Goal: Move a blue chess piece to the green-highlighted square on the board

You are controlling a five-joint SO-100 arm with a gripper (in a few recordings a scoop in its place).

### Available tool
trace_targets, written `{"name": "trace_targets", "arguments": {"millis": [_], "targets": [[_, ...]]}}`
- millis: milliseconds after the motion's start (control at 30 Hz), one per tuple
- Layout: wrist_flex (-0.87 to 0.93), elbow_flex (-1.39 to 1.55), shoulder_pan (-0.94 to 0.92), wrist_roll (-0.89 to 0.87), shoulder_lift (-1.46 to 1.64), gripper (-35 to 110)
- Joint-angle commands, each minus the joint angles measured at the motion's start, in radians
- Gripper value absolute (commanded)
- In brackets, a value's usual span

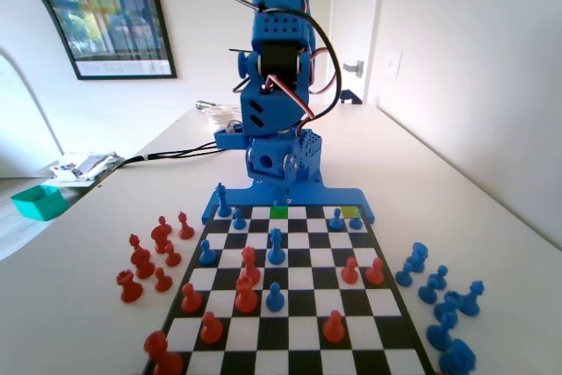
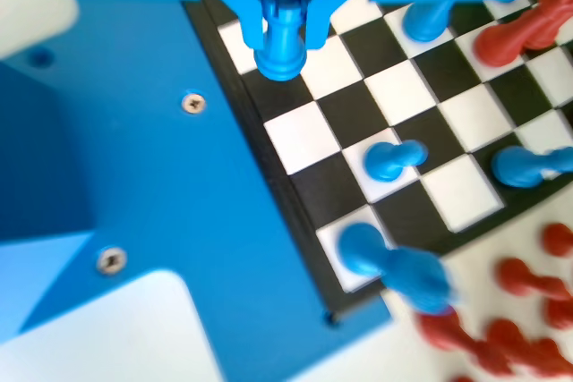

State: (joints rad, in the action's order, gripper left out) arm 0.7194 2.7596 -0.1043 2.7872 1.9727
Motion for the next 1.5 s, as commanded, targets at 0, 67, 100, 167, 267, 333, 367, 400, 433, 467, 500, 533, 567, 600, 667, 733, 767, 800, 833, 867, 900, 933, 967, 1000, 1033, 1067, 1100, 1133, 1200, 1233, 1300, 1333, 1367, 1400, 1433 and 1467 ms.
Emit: {"name": "trace_targets", "arguments": {"millis": [0, 67, 100, 167, 267, 333, 367, 400, 433, 467, 500, 533, 567, 600, 667, 733, 767, 800, 833, 867, 900, 933, 967, 1000, 1033, 1067, 1100, 1133, 1200, 1233, 1300, 1333, 1367, 1400, 1433, 1467], "targets": [[-0.051, 0.018, -0.012, 0.0, 0.0, 1], [-0.075, 0.028, -0.014, -0.002, -0.014, 1], [-0.083, 0.031, -0.014, -0.002, -0.02, 1], [-0.095, 0.034, -0.018, 0.0, -0.026, 1], [-0.103, 0.04, -0.025, 0.005, -0.028, 1], [-0.103, 0.04, -0.028, 0.005, -0.028, 1], [-0.104, 0.04, -0.029, 0.005, -0.028, 1], [-0.104, 0.038, -0.034, 0.006, -0.031, 1], [-0.104, 0.037, -0.038, 0.011, -0.031, 1], [-0.104, 0.037, -0.043, 0.015, -0.031, 1], [-0.104, 0.037, -0.046, 0.018, -0.031, 1], [-0.107, 0.04, -0.048, 0.018, -0.031, 1], [-0.114, 0.043, -0.051, 0.018, -0.031, 1], [-0.123, 0.046, -0.052, 0.02, -0.031, 1], [-0.14, 0.055, -0.055, 0.02, -0.031, 1], [-0.141, 0.055, -0.054, 0.02, -0.031, 1], [-0.143, 0.057, -0.054, 0.02, -0.031, 1], [-0.143, 0.057, -0.052, 0.02, -0.031, 1], [-0.144, 0.057, -0.052, 0.023, -0.031, 1], [-0.146, 0.058, -0.051, 0.02, -0.032, 1], [-0.149, 0.058, -0.049, 0.018, -0.035, 2], [-0.152, 0.058, -0.049, 0.02, -0.037, 2], [-0.155, 0.058, -0.049, 0.02, -0.038, 4], [-0.155, 0.06, -0.048, 0.018, -0.04, 5], [-0.155, 0.06, -0.046, 0.018, -0.04, 6], [-0.155, 0.061, -0.046, 0.023, -0.04, 7], [-0.155, 0.061, -0.044, 0.025, -0.04, 9], [-0.155, 0.061, -0.04, 0.021, -0.04, 10], [-0.155, 0.061, -0.037, 0.02, -0.04, 14], [-0.155, 0.061, -0.035, 0.02, -0.04, 14], [-0.155, 0.061, -0.035, 0.025, -0.04, 16], [-0.155, 0.06, -0.035, 0.026, -0.04, 17], [-0.155, 0.055, -0.035, 0.023, -0.04, 17], [-0.15, 0.051, -0.035, 0.021, -0.04, 18], [-0.14, 0.043, -0.037, 0.029, -0.04, 19], [-0.133, 0.035, -0.037, 0.029, -0.038, 19]]}}
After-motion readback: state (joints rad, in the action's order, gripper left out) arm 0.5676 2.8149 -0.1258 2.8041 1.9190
